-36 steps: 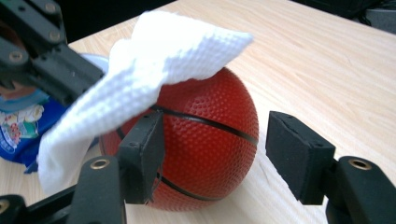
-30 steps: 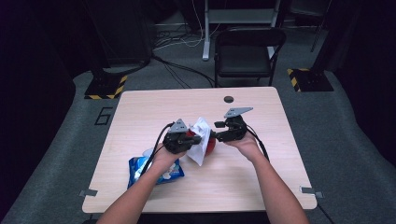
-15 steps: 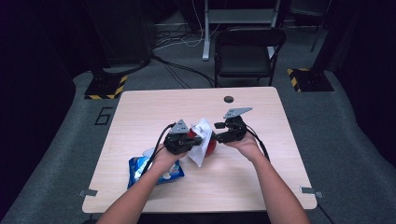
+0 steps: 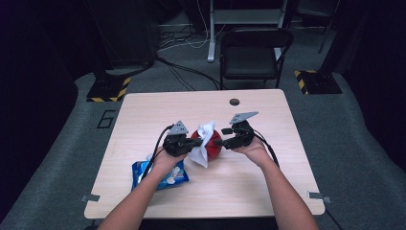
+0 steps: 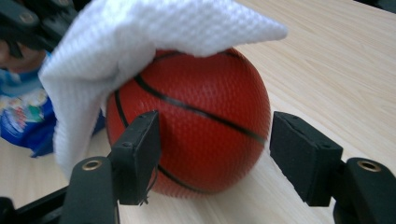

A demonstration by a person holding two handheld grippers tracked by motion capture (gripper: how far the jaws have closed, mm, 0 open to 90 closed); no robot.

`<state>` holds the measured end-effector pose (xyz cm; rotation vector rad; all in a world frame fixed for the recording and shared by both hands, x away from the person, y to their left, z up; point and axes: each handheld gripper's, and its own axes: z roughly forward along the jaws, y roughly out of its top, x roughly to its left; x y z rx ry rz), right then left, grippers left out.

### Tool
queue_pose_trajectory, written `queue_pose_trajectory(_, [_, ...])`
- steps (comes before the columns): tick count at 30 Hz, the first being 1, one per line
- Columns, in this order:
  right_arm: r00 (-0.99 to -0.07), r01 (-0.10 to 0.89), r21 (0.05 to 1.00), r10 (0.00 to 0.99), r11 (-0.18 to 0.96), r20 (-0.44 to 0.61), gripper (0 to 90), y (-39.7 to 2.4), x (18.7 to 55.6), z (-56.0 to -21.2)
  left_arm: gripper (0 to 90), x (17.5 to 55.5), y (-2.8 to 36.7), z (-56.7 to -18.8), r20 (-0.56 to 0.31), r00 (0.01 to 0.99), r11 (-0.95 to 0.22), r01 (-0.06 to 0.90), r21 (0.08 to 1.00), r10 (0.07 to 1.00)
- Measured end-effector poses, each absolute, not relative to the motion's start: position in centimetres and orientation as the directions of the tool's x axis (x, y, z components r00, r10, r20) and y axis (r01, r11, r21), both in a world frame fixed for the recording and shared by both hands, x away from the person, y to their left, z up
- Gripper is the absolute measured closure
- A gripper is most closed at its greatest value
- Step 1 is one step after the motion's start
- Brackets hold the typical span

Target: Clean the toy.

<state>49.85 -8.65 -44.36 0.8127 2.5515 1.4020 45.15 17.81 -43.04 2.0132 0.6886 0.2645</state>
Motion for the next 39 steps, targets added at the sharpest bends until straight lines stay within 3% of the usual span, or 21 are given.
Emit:
queue_pose_trajectory(19, [-0.833,0.381,0.864,0.529,0.33,0.165,31.3,-7.6,50.0,-43.5,88.6,44.6,16.9,-43.3,-0.09,0.848,-0.409,0.342,0.846,0.522])
queue_pose_trajectory(39, [-0.846,0.395,0.844,0.502,0.363,0.18,31.2,-7.3,50.2,-43.5,88.8,44.0,17.1,-43.7,-0.078,0.855,-0.443,0.342,0.829,0.513])
